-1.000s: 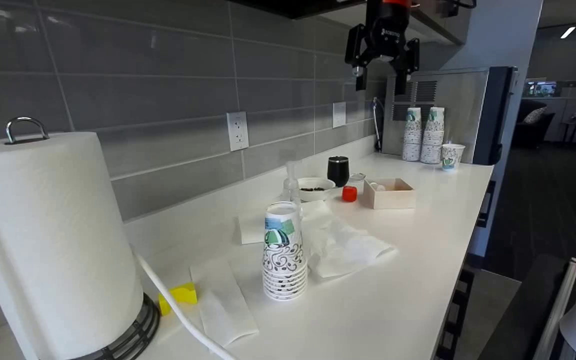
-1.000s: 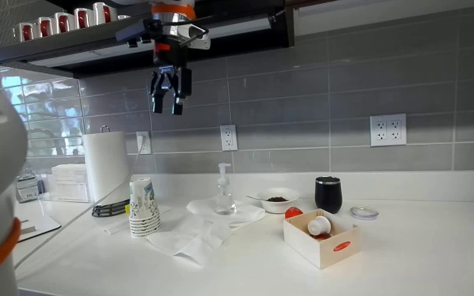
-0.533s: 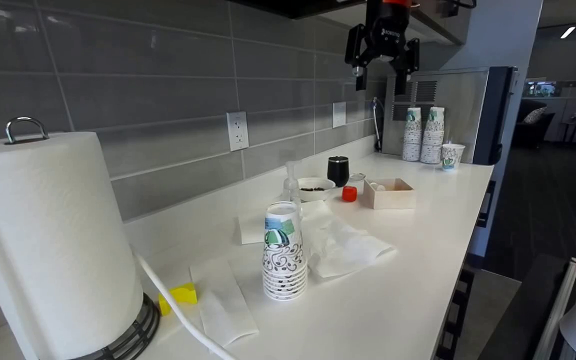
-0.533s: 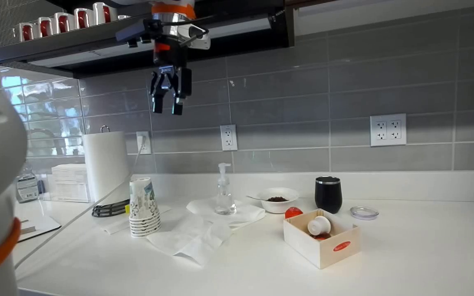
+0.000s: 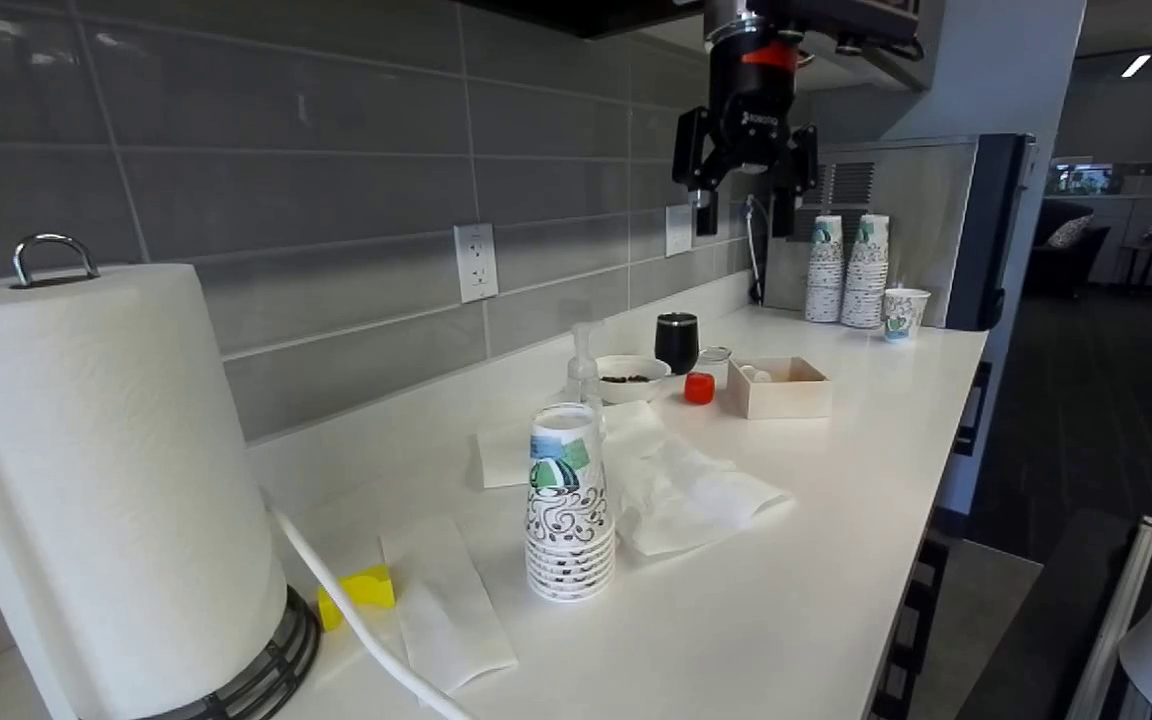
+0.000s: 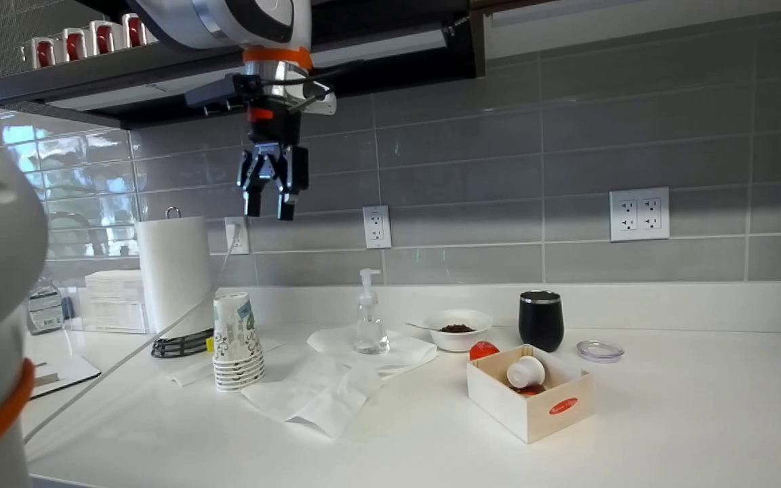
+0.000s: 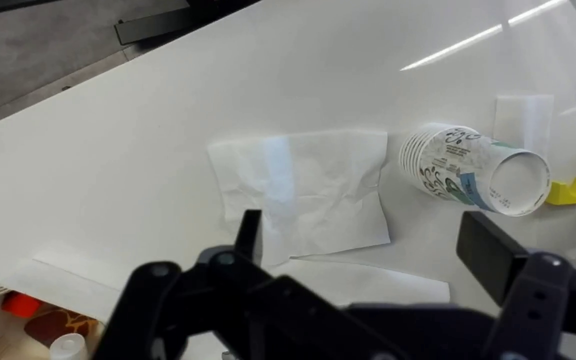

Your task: Move the stacked cups to the right

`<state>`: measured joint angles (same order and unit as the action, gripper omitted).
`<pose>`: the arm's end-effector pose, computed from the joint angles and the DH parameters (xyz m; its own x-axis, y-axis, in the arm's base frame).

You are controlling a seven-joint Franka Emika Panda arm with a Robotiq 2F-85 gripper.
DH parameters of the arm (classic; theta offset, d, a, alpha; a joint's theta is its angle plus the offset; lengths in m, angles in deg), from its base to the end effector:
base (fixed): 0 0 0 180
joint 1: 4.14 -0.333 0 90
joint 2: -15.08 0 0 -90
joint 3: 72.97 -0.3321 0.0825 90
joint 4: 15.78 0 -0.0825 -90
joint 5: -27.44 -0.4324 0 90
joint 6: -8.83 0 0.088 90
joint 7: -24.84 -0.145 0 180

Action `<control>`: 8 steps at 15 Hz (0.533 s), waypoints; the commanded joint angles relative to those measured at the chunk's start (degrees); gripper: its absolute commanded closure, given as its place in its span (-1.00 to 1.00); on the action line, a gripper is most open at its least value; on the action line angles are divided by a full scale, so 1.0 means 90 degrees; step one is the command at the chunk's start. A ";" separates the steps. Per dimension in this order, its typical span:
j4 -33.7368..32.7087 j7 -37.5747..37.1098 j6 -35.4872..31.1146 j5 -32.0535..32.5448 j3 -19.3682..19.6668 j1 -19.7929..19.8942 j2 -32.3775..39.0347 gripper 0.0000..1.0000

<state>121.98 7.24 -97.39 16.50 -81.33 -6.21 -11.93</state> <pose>0.4230 0.1001 0.4372 0.9737 -0.1973 -0.1142 -0.2070 -0.9750 -0.0812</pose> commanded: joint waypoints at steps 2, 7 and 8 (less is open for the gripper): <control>0.0369 -0.0001 -0.1285 -0.0103 -0.0225 -0.0231 0.0418 -1.00; 0.0268 0.0190 -0.2588 -0.0203 -0.0348 -0.0592 0.1293 -1.00; 0.0201 0.0263 -0.2791 -0.0237 -0.0373 -0.0690 0.1494 -1.00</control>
<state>125.65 7.54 -117.56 16.21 -84.40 -10.37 -3.41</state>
